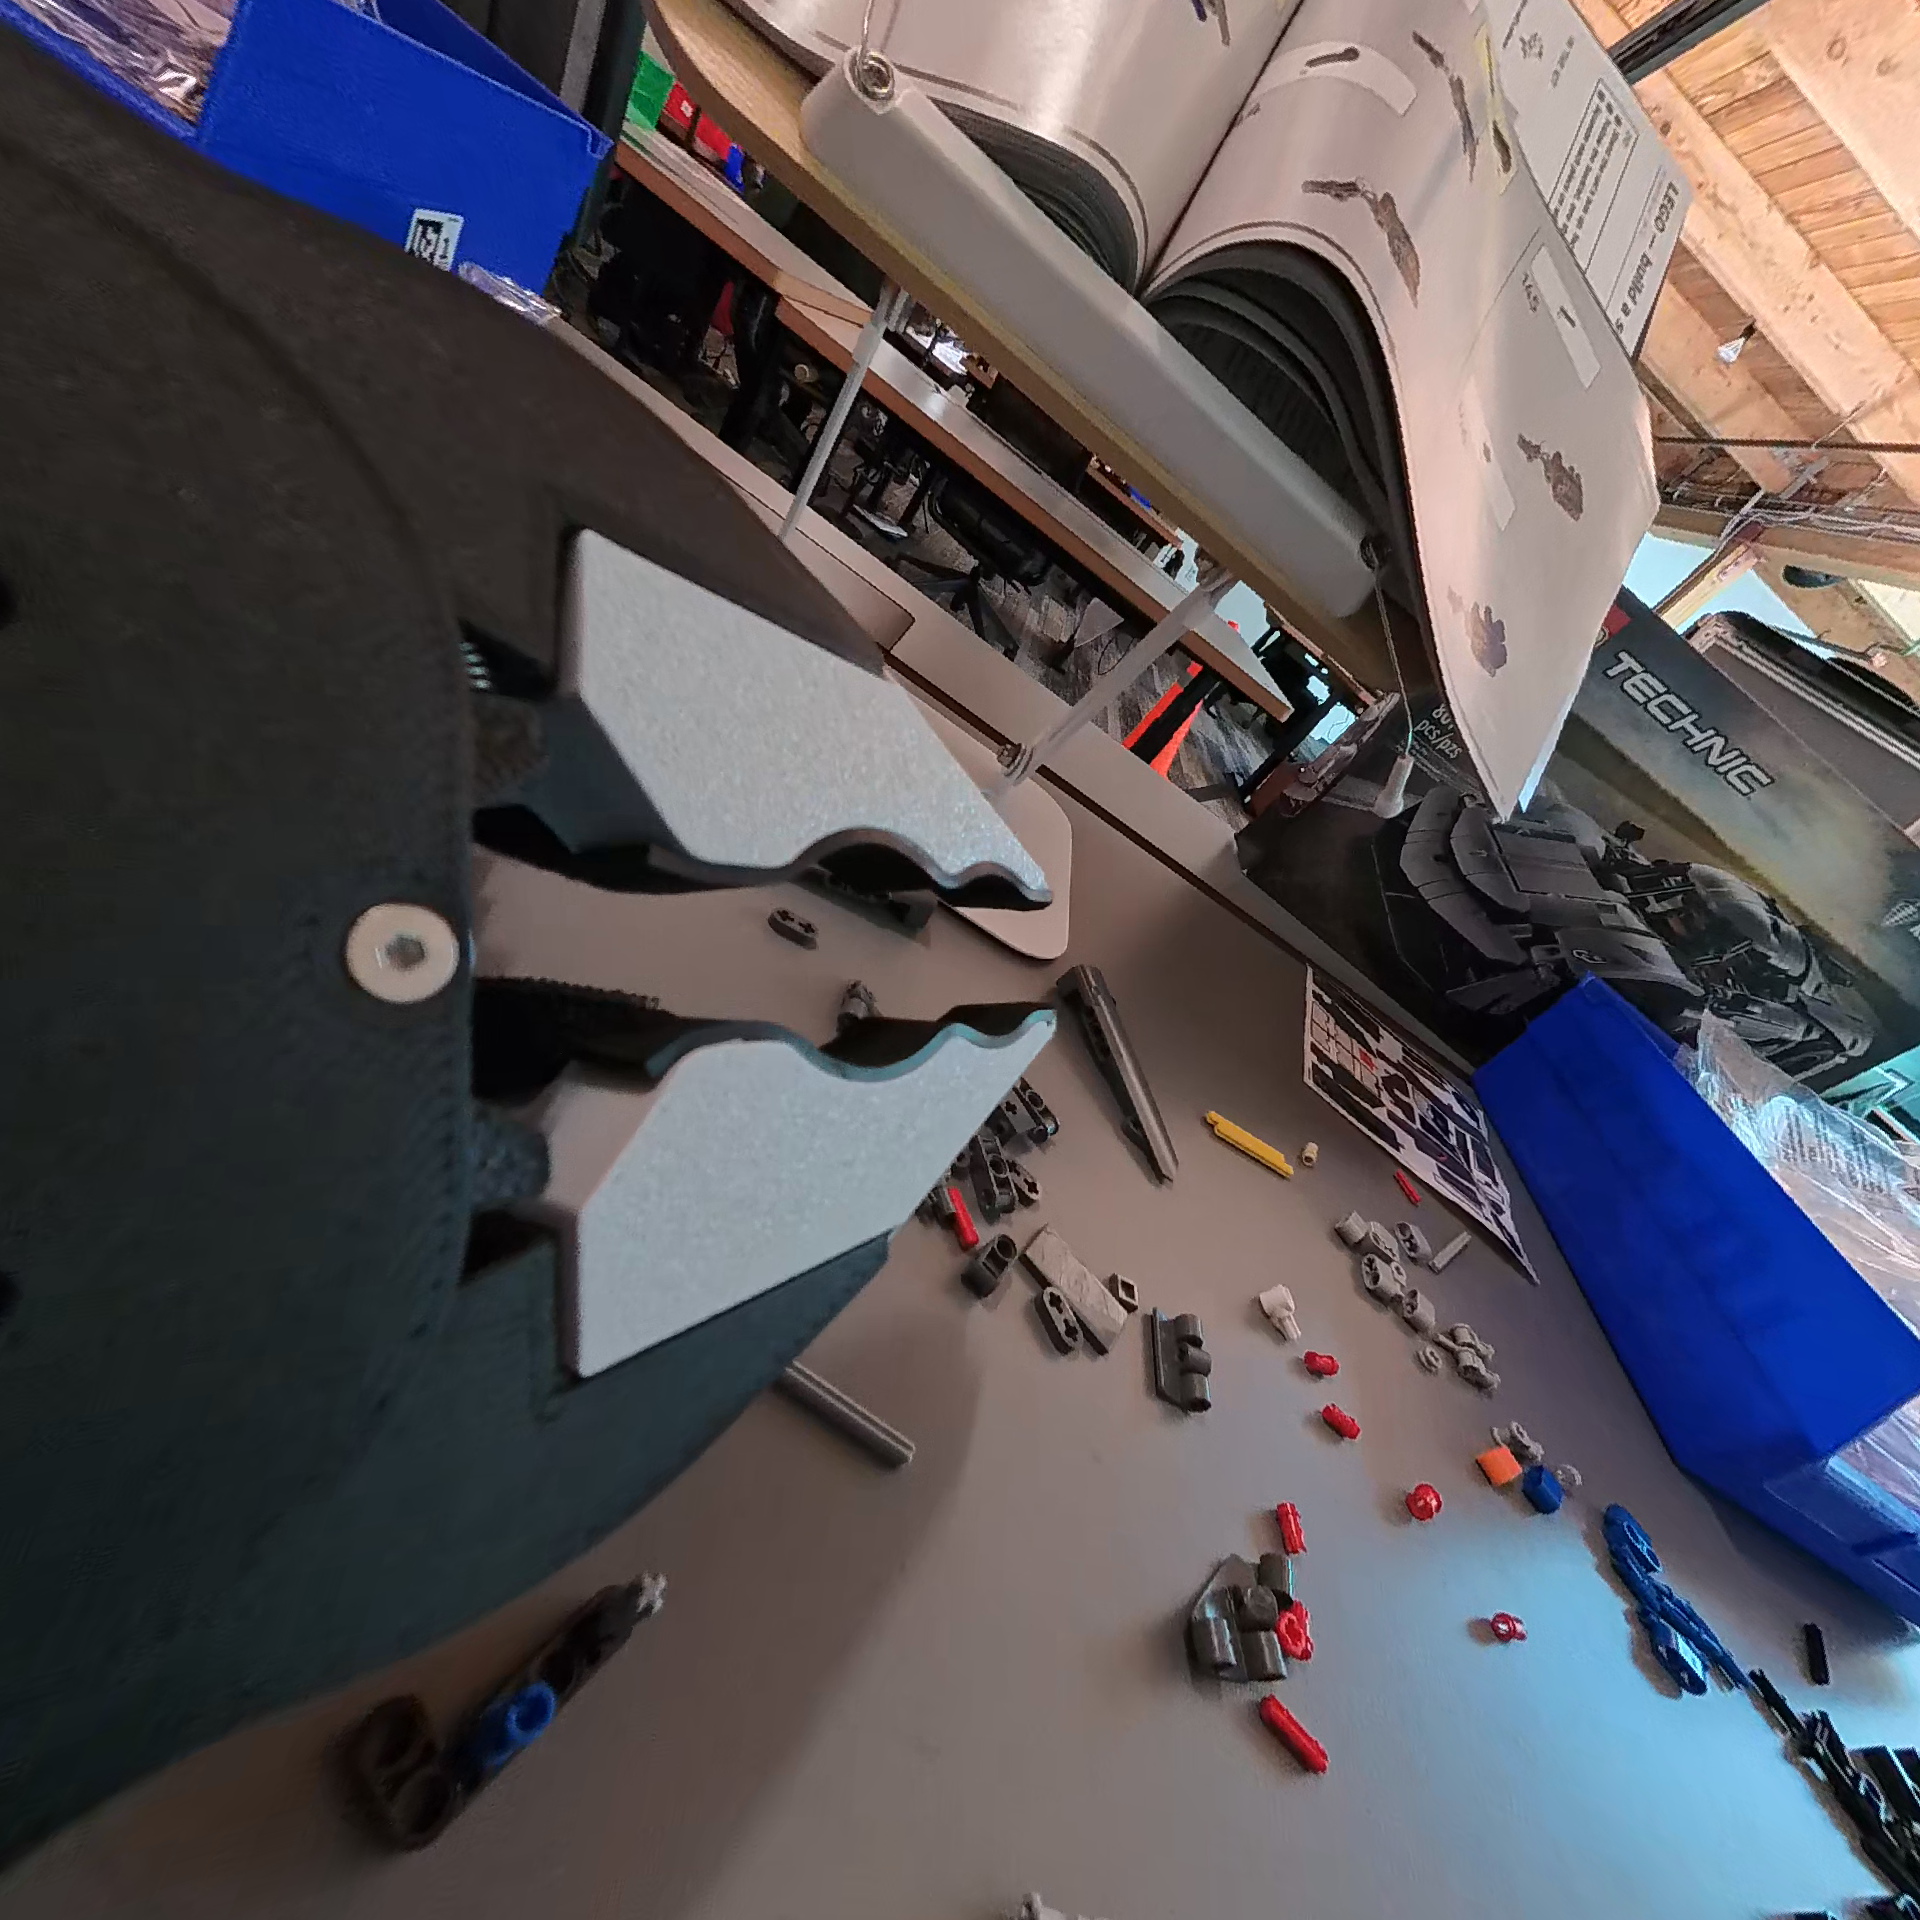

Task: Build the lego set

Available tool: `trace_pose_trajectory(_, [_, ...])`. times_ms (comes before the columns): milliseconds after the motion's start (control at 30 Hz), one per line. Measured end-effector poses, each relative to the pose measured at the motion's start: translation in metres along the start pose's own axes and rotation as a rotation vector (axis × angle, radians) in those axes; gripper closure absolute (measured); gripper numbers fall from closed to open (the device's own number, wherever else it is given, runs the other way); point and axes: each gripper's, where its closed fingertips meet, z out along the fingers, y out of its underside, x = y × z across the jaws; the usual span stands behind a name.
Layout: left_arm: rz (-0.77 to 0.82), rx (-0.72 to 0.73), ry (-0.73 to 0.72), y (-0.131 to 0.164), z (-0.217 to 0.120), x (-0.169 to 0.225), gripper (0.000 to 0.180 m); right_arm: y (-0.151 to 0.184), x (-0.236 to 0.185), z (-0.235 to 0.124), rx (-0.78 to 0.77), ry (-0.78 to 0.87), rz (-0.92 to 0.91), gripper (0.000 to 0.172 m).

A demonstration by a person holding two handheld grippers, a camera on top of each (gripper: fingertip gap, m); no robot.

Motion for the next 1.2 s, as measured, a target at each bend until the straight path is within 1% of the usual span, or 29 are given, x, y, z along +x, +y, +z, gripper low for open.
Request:
trace_pose_trajectory(233, [-0.001, -0.001, -0.004, 0.000, 0.000, -0.001, 0.165, -0.015, -0.009, 0.016, 0.020, -0.066, -0.027, 0.159])
trace_pose_trajectory(400, [0.002, -0.002, 0.001, 0.001, 0.000, 0.000, 0.166, -0.019, -0.011, 0.027, 0.018, -0.072, -0.040, 0.157])
trace_pose_trajectory(600, [-0.003, -0.004, -0.001, 0.001, 0.001, -0.001, 0.166, -0.027, 0.000, 0.033, 0.030, -0.044, -0.040, 0.158])
trace_pose_trajectory(867, [-0.009, -0.007, 0.004, 0.003, 0.002, 0.000, 0.166, -0.021, 0.008, 0.025, 0.005, -0.034, -0.031, 0.160])
trace_pose_trajectory(1033, [-0.008, -0.009, 0.008, 0.003, 0.002, 0.000, 0.166, -0.017, -0.009, 0.023, 0.001, -0.105, -0.046, 0.161])
trace_pose_trajectory(1133, [-0.006, -0.010, 0.007, 0.003, 0.002, 0.001, 0.166, -0.011, -0.018, 0.026, -0.031, -0.127, -0.069, 0.162])
trace_pose_trajectory(1200, [-0.005, -0.011, 0.007, 0.003, 0.002, 0.001, 0.166, -0.011, -0.022, 0.027, -0.022, -0.143, -0.071, 0.165])
